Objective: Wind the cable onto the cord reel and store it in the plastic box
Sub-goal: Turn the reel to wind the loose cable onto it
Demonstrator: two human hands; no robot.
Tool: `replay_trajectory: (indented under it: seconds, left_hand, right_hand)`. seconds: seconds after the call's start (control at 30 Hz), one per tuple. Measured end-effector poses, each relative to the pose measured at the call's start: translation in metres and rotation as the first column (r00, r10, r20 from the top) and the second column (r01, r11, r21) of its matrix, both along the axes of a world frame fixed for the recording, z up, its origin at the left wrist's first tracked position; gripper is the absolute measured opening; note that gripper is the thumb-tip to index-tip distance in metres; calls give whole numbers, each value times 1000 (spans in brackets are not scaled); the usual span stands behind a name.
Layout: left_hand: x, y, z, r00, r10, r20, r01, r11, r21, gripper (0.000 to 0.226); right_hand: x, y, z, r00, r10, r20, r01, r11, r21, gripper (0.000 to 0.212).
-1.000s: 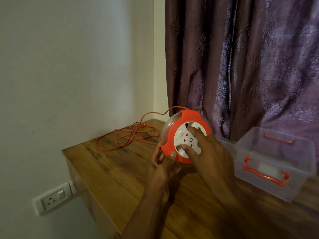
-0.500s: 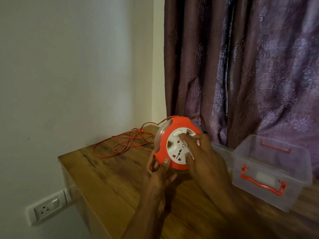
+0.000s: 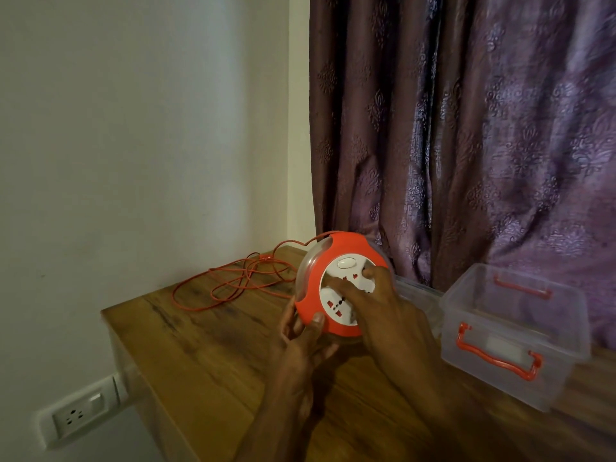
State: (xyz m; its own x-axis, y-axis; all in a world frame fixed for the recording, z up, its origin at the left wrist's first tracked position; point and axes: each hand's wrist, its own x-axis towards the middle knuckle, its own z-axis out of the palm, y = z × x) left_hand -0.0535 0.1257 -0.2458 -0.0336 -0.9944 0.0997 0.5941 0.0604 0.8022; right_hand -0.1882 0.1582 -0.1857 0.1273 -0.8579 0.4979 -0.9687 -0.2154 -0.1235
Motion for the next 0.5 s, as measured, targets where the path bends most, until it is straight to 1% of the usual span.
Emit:
replay_trajectory:
  seconds: [0.17,0.3,0.43,0.5]
  left_hand:
    - [0,1,1,1000,-14,3,14,1000,-25,57]
    - [0,3,1,1000,-17,11,17,999,-42,52]
    - [-1,4,1,1000,-29,8,29,998,-59,46]
    - [-1,4,2,999,-22,29,24,997,-76,46]
  right_hand:
    - [0,0,-1,998,-32,58,37,996,-87,57]
    - [2,-1,-3,991,-54,119,68,991,-117,58]
    - [2,-3,-5,975,-67,212,97,987,-130,61]
    - [2,-3,-5,966,-88,244,126,981,-145,62]
